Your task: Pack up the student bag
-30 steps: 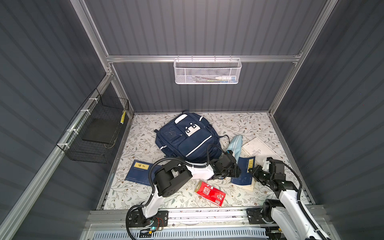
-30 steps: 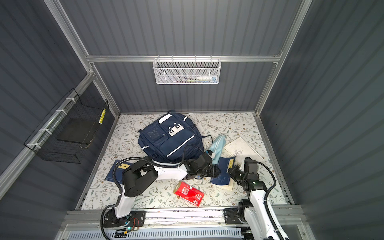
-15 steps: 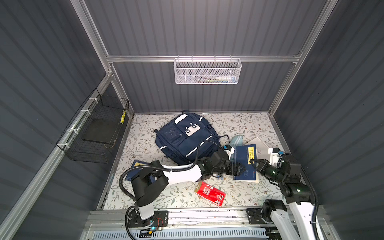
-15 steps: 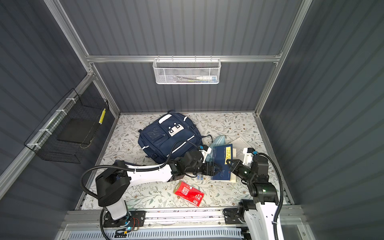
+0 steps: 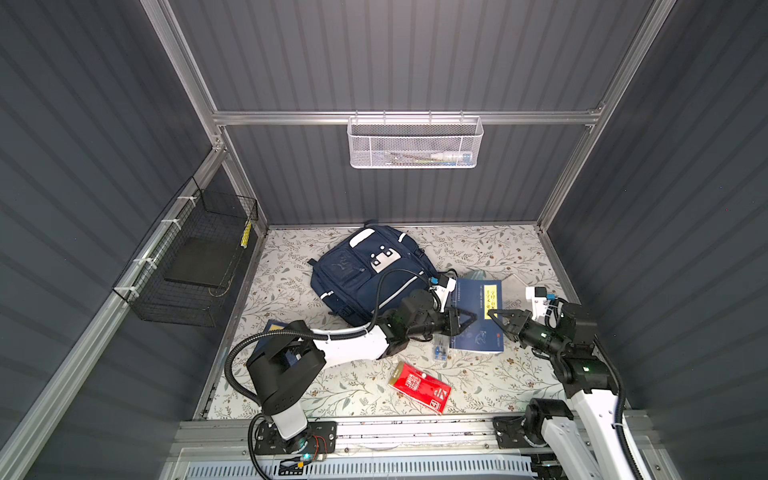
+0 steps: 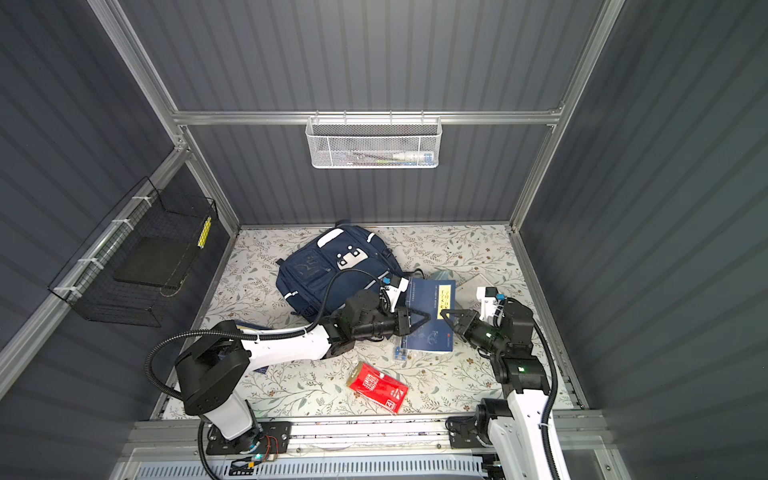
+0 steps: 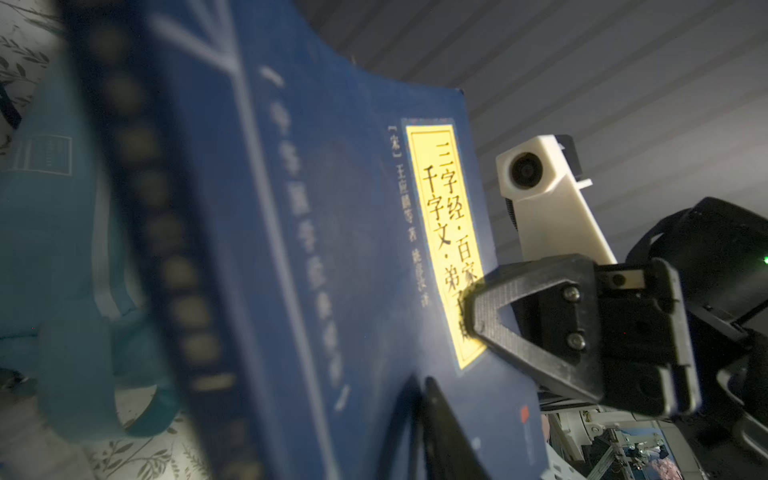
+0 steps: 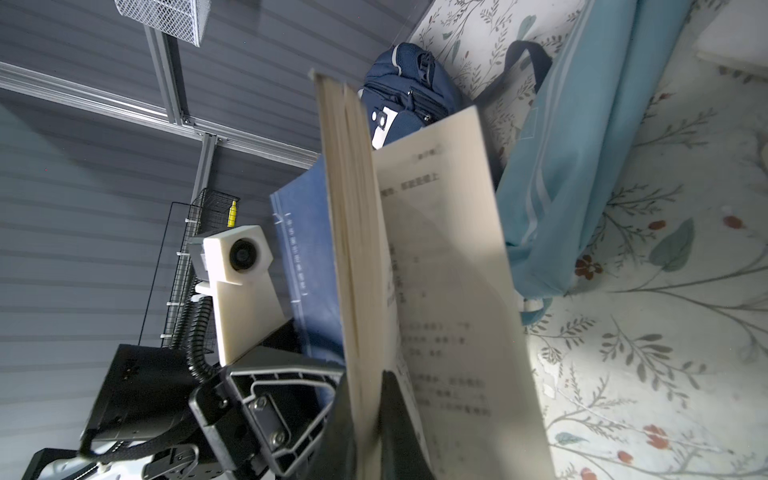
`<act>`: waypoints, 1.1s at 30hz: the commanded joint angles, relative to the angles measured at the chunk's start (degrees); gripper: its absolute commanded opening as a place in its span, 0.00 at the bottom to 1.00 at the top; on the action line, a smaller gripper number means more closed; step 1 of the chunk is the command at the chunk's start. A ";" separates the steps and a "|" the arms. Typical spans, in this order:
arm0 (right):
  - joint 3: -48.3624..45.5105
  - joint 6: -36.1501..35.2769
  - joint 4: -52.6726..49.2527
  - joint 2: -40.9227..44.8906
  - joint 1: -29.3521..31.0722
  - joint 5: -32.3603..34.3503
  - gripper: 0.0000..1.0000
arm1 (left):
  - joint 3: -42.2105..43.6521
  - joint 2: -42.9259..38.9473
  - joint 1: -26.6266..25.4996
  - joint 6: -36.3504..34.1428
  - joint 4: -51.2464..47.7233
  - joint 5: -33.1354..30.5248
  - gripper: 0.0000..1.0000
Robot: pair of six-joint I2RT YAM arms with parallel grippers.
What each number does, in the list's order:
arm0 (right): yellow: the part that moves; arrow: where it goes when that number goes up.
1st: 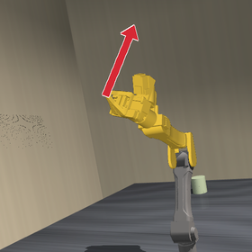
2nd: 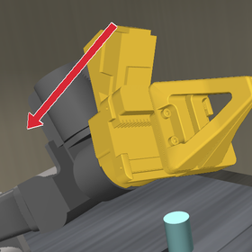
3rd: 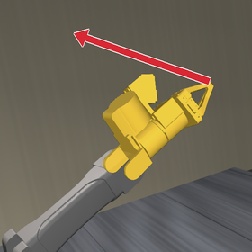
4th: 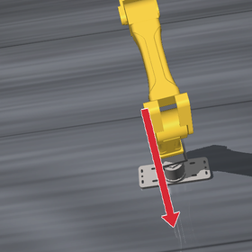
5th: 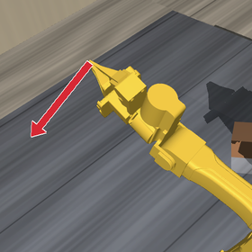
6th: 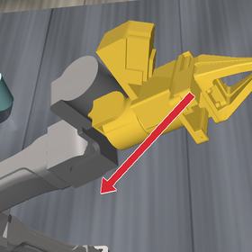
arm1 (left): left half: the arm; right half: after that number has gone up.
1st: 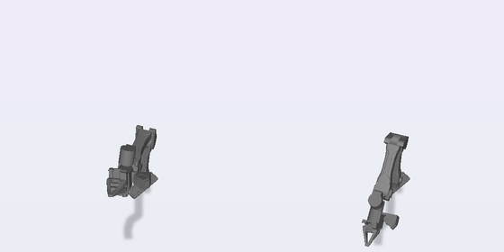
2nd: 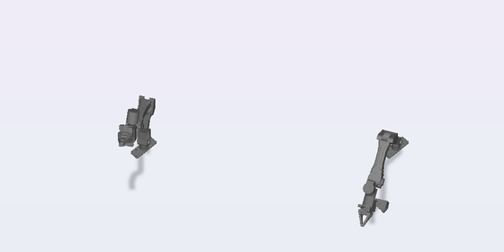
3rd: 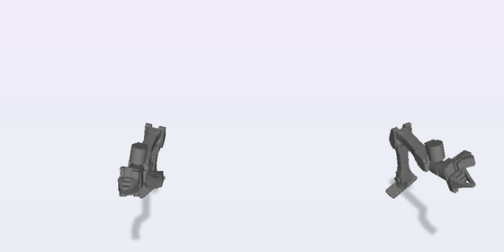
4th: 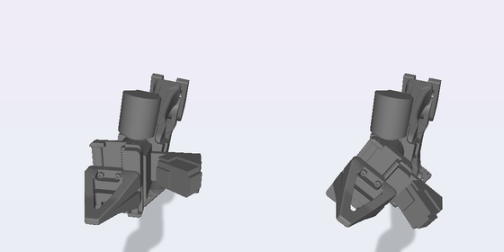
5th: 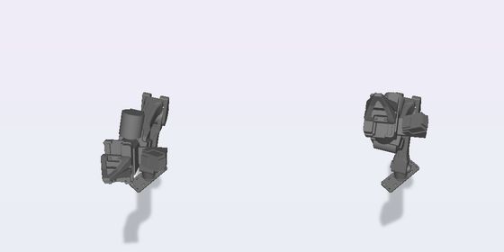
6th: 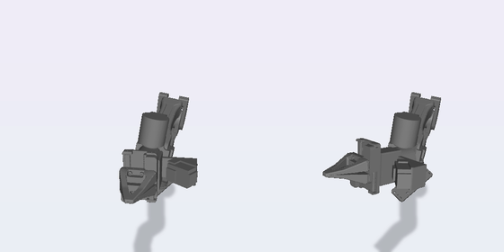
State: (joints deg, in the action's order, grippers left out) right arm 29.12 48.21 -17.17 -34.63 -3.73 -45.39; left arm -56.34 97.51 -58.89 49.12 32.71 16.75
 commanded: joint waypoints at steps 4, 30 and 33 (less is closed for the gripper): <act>1.15 -9.65 1.23 -4.34 -0.17 0.49 0.53 | -3.57 -4.02 -0.61 -4.02 -7.18 2.58 0.00; -5.12 -1.38 43.03 -14.79 -2.38 -20.95 0.00 | -8.20 -4.32 4.83 -4.45 -9.79 8.05 0.09; -4.57 -3.06 39.50 -14.00 -2.49 -17.62 0.00 | -8.79 -4.63 5.14 -6.75 -14.66 5.39 0.30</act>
State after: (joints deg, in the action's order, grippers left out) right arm 24.12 46.48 23.75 -49.84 -6.24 -64.71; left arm -62.85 93.47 -54.30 44.93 20.73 23.90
